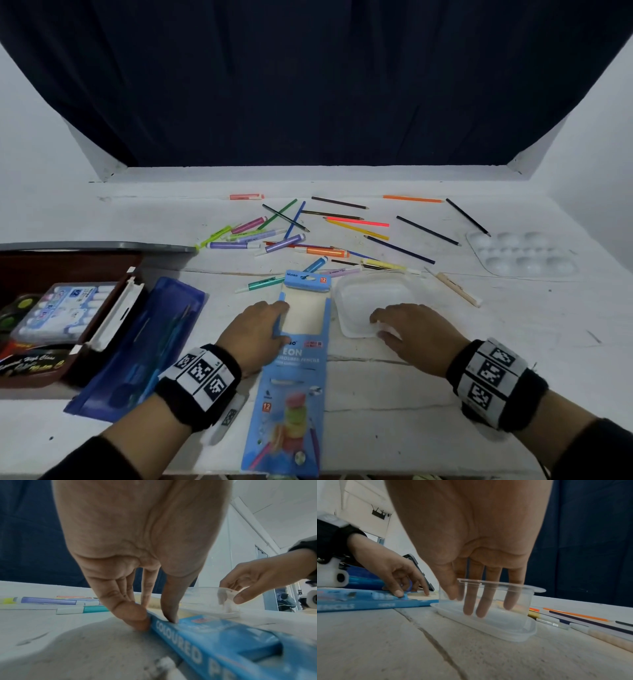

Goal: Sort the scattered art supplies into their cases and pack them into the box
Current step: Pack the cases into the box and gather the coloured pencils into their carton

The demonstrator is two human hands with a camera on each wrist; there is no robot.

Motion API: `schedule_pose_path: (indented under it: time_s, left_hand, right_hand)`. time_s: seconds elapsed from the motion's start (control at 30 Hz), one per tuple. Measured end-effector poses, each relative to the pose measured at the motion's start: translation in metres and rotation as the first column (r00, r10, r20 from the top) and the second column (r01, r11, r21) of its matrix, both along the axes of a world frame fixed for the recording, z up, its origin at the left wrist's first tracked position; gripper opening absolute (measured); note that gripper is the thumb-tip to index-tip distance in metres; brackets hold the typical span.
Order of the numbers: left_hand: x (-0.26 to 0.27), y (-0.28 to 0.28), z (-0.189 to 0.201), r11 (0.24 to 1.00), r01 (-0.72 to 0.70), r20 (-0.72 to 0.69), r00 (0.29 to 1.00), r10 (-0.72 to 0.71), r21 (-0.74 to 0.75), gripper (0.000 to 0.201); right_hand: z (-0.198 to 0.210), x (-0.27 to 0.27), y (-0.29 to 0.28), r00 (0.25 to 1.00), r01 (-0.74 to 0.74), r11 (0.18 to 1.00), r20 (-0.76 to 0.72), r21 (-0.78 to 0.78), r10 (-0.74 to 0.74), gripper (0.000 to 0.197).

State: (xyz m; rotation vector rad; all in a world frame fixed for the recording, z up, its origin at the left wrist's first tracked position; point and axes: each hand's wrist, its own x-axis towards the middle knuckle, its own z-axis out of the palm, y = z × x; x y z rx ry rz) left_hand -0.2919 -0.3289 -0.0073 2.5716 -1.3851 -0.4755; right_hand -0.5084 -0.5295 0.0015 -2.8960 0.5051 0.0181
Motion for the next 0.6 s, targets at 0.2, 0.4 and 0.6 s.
schedule_pose_path:
  time_s: [0.2,0.4,0.6]
  left_hand:
    - [-0.017,-0.017,0.017,0.974,0.010,0.008,1.000,-0.009,-0.226,0.042]
    - [-0.053,-0.057,0.028,0.946,-0.235,-0.596,0.801,0.057,-0.225,0.021]
    - [-0.061,-0.074,0.023,0.970,-0.184,-0.566,0.822,0.064,-0.159,0.034]
  right_hand:
    - [0.006,-0.016,-0.017,0.862,0.126,0.979,0.470,0.162,-0.189,0.034]
    - [-0.001,-0.022,-0.053,0.760,0.339,0.700,0.256,0.628,-0.597,0.026]
    - [-0.010,-0.022,-0.074,0.858,0.301,0.611,0.071,0.732,-0.508,0.040]
